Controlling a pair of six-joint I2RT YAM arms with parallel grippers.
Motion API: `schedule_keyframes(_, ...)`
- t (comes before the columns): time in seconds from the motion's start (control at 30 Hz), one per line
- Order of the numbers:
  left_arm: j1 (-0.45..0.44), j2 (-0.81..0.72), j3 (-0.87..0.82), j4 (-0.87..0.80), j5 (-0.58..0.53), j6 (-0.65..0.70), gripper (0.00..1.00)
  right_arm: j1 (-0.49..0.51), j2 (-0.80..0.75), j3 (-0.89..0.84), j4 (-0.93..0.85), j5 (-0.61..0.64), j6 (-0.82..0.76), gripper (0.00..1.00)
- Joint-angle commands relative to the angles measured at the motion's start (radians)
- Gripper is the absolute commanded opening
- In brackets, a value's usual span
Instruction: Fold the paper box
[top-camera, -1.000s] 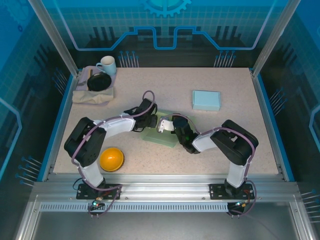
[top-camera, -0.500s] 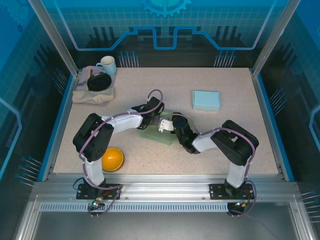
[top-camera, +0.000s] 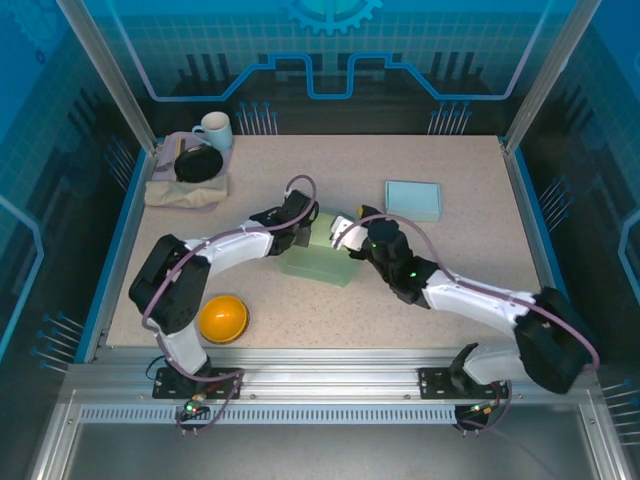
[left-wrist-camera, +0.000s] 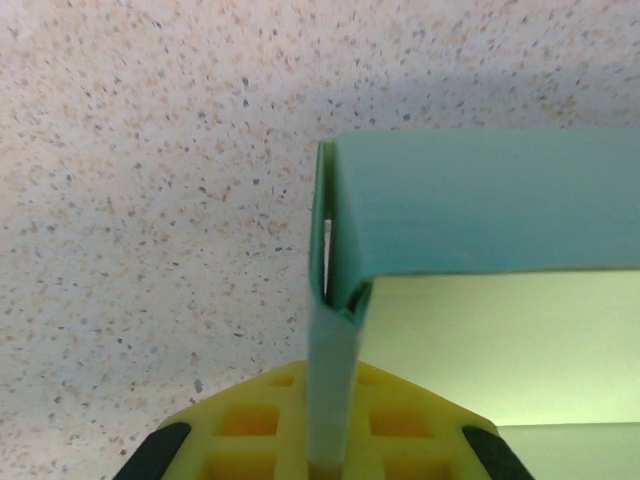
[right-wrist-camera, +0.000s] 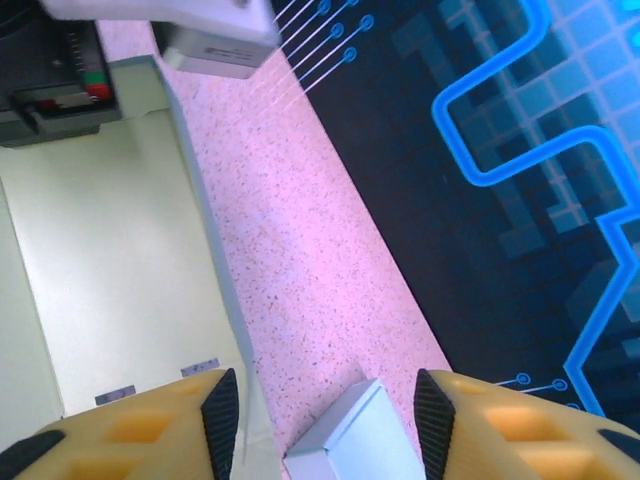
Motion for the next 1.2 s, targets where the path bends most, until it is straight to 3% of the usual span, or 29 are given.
schedule_keyframes(0.0,-0.003,-0.109,-0.051,0.050,-0.007,0.045,0.07,-0.044,-0.144,0.013,-0.210,-0.023,0.233,0.57)
schedule_keyframes(0.17,-0.038,-0.240,-0.178,0.190,-0.058,0.070,0.06,-0.157,-0.255,0.120,-0.539,-0.122,0.574,0.63)
schedule_keyframes(0.23,-0.066,-0.293,-0.236,0.262,-0.113,0.083,0.05,-0.208,-0.234,0.205,-0.667,-0.238,0.758,0.64)
schedule_keyframes(0.3,-0.090,-0.335,-0.288,0.335,-0.157,0.097,0.05,-0.216,-0.187,0.267,-0.727,-0.370,0.867,0.65)
schedule_keyframes(0.43,-0.114,-0.395,-0.358,0.434,-0.244,0.103,0.04,-0.212,-0.065,0.410,-0.831,-0.413,1.110,0.66)
schedule_keyframes(0.6,-0.118,-0.404,-0.387,0.473,-0.267,0.096,0.04,-0.205,0.037,0.494,-0.819,-0.488,1.311,0.67)
schedule_keyframes(0.7,-0.117,-0.402,-0.400,0.488,-0.267,0.083,0.03,-0.209,0.085,0.497,-0.779,-0.491,1.381,0.68)
schedule_keyframes(1.17,-0.121,-0.381,-0.408,0.489,-0.215,0.006,0.04,-0.197,0.175,0.498,-0.646,-0.558,1.424,0.67)
